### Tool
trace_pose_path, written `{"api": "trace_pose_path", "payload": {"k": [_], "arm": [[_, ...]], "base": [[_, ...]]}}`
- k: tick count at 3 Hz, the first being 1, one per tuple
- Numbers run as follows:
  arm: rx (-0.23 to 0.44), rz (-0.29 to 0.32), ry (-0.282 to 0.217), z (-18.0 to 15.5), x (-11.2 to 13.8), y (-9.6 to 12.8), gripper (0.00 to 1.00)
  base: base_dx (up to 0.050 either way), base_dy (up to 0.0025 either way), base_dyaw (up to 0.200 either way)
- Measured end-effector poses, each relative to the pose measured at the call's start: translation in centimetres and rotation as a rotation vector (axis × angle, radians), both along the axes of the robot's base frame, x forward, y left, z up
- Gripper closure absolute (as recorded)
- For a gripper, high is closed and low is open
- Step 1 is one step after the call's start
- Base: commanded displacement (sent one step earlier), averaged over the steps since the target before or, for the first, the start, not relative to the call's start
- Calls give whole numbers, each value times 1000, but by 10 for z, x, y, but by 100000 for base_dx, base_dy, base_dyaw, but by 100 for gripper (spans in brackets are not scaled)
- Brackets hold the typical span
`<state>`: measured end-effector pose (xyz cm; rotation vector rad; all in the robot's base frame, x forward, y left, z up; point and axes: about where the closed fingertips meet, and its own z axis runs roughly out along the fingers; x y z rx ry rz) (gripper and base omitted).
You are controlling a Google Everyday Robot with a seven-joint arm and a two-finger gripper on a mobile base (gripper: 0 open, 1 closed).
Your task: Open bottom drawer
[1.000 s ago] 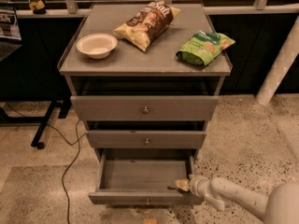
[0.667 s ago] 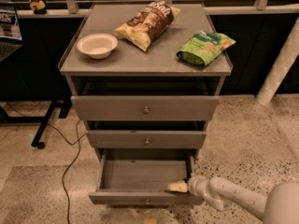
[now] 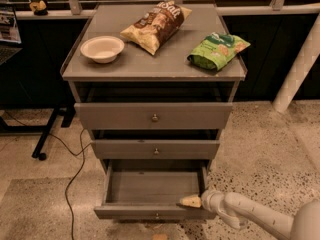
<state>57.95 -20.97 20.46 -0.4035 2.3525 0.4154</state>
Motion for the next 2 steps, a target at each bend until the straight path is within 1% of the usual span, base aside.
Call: {"api": "trace_pose_path", "payload": {"k": [1, 2], "arm": [[-12, -10, -34, 7, -3, 4, 0], [-12, -11, -34, 7, -3, 4, 0]], "base": [[0, 0, 0], [0, 0, 0]]}}
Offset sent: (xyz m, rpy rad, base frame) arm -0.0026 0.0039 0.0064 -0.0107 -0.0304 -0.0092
